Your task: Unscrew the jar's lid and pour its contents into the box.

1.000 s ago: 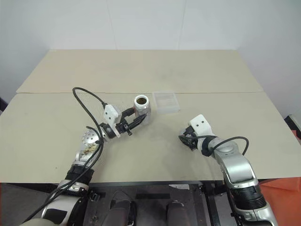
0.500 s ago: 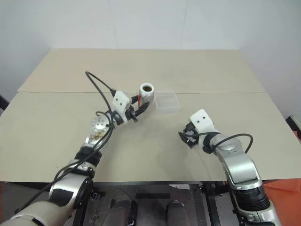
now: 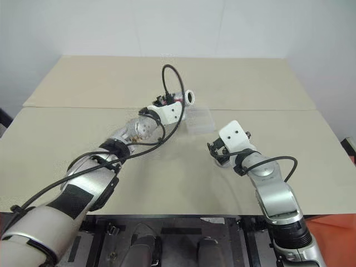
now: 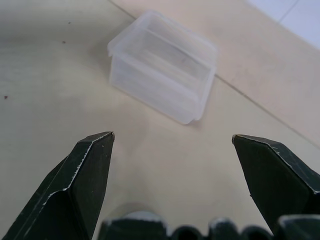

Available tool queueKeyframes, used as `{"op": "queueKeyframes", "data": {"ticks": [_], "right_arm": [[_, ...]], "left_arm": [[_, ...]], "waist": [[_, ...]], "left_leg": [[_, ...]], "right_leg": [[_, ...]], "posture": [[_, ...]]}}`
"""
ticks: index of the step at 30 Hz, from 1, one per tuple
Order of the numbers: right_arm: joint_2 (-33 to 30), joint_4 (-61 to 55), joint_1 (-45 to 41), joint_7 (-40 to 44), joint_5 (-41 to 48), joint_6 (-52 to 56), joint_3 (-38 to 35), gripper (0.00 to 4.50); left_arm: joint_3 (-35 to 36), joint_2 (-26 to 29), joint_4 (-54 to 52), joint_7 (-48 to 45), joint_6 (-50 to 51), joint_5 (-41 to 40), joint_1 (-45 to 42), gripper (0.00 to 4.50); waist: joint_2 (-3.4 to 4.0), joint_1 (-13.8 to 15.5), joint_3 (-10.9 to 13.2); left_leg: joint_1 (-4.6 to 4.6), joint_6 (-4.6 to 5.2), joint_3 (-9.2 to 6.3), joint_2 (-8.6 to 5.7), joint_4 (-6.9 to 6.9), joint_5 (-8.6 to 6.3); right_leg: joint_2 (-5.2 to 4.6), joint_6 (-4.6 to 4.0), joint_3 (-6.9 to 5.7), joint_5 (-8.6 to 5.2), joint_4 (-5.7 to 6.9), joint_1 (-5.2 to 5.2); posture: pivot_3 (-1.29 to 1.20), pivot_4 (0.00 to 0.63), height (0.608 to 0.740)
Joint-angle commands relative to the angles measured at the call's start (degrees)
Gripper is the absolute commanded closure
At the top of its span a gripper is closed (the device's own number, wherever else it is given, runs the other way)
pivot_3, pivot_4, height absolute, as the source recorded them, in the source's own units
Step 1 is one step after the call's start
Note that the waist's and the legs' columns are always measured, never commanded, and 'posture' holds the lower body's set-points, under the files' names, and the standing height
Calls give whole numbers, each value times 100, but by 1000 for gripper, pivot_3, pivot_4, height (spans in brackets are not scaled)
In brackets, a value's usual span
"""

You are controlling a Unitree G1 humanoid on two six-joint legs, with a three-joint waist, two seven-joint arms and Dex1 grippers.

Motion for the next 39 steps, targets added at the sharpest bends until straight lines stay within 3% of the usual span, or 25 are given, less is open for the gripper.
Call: {"op": "queueKeyframes", "data": {"ticks": [1,10,24,30,34,39], "right_arm": [[-15,-407,13,-65,-7,-39,-304,57],[258,-658,34,-203,58,266,-449,57],[217,-918,208,-284,33,476,-537,57],[160,-843,216,-289,-45,412,-461,57],[204,-869,213,-287,8,401,-528,57],[198,-814,147,-238,44,346,-524,57]], "left_arm": [[-921,-38,98,782,105,1071,-429,2607],[-2335,-270,380,1493,707,2574,-813,2607],[-2463,-332,446,1258,875,2858,-924,2607],[-1138,-249,403,570,641,1609,-732,2607],[571,-179,292,-233,416,-61,-375,2607],[2970,-252,86,-1943,591,-2475,106,2607]], "waist": [[0,6,0],[-1,2,1],[-1,0,1],[0,-1,0],[1,-11,0],[2,-15,-1]], "left_leg": [[0,0,1,-1,0,0],[-3,-1,3,0,1,1],[-28,-3,3,-1,5,2],[-32,-4,2,-1,7,3],[-32,-4,3,1,7,3],[-32,-5,2,2,12,4]], "right_leg": [[0,0,0,0,-1,0],[1,2,0,-1,1,-5],[-1,2,0,-1,9,-32],[-2,2,0,-1,13,-37],[-2,1,0,-1,16,-38],[-3,0,0,0,23,-38]], "posture": [[0,150,740],[0,150,740],[0,150,740],[0,150,740],[0,150,740],[0,150,740]]}}
